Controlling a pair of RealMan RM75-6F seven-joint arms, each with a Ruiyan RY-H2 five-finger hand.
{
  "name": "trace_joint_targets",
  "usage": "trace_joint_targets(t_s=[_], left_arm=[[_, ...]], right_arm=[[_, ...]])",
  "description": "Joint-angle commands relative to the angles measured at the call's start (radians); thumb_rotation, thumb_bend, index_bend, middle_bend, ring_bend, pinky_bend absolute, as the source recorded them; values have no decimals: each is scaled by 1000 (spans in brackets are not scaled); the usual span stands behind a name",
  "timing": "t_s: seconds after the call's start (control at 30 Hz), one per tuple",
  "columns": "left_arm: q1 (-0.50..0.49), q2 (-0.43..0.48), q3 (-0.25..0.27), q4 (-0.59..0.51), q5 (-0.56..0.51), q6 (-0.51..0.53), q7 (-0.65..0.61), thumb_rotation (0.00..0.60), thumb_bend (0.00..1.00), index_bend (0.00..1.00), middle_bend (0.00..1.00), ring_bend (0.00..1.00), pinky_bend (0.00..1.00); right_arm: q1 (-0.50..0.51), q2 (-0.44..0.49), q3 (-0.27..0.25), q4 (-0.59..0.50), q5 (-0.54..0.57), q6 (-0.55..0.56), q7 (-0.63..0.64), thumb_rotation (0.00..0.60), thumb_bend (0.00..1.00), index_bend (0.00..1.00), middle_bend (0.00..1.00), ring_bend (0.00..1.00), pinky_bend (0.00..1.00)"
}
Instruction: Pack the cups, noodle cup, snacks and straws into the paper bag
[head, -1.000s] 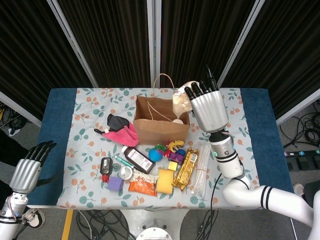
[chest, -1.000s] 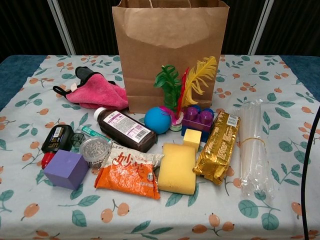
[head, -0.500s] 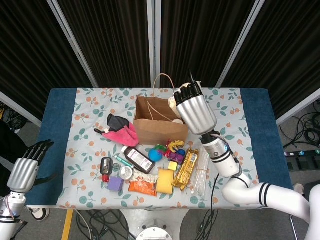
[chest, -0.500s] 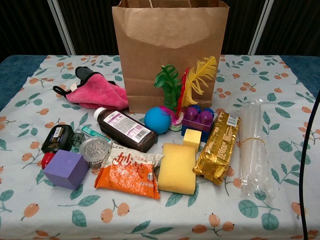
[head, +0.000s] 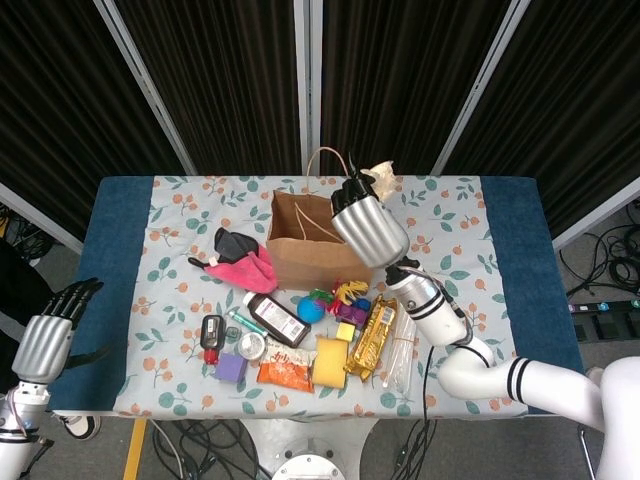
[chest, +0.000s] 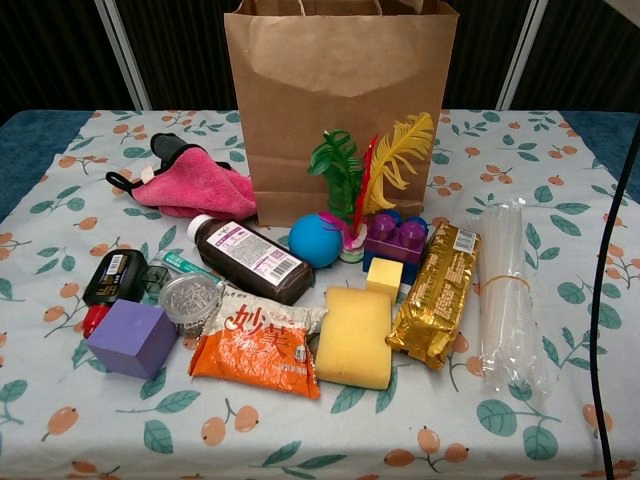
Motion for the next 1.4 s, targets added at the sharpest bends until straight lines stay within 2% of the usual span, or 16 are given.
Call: trace_joint_targets(t_s=[0.03,0.2,0.3,0.4,0.57,0.67,0.9,1.1,1.23,1.4], left_arm=[[-3,-4,-3,15,-4,-4,-14,600,102,177,216,149,206],[-5,-6,-8,28,-9,-4,-30,600,103,177,216,149,206],[-5,-6,-9,29,-9,-1,-36,600,103,177,216,149,206],[-5,-6,-7,29,-7,1,-41,600,103,177,216,149,206],[-5,-4,-6,23,-2,7,-43,600,103,177,216,149,206],[-5,-4,-6,19,0,9,-40,600,103,177,216,149,206],[-5,2,-8,9,-1,15,-38,600,103,177,216,149,206],[-5,7,-6,-1,6,20,-25,600,103,177,216,149,206],[-4,9,-2,-12,15,26,-13,600,103,177,216,149,206],[-10,10,4,-29,26,19,13,600,103,177,216,149,206]], right_arm=[[14,-39,-6,30,7,-1,22,600,212,764,597,471,67],[22,-74,-16,43,2,7,28,600,197,744,596,462,46],[22,-75,-19,25,15,2,11,600,156,687,569,416,17],[17,-65,-22,-8,32,-1,-12,600,90,558,473,301,0],[7,-42,-23,-69,73,-7,-45,600,1,252,290,121,0],[7,-30,-19,-96,87,-4,-60,600,0,155,236,69,0],[18,-6,1,-131,87,14,-53,600,0,131,219,52,0],[-17,41,22,-232,60,94,-9,600,0,129,223,64,0],[-119,123,22,-397,87,179,99,600,0,126,231,96,0],[-288,313,-64,-538,66,231,270,600,0,134,231,108,0]])
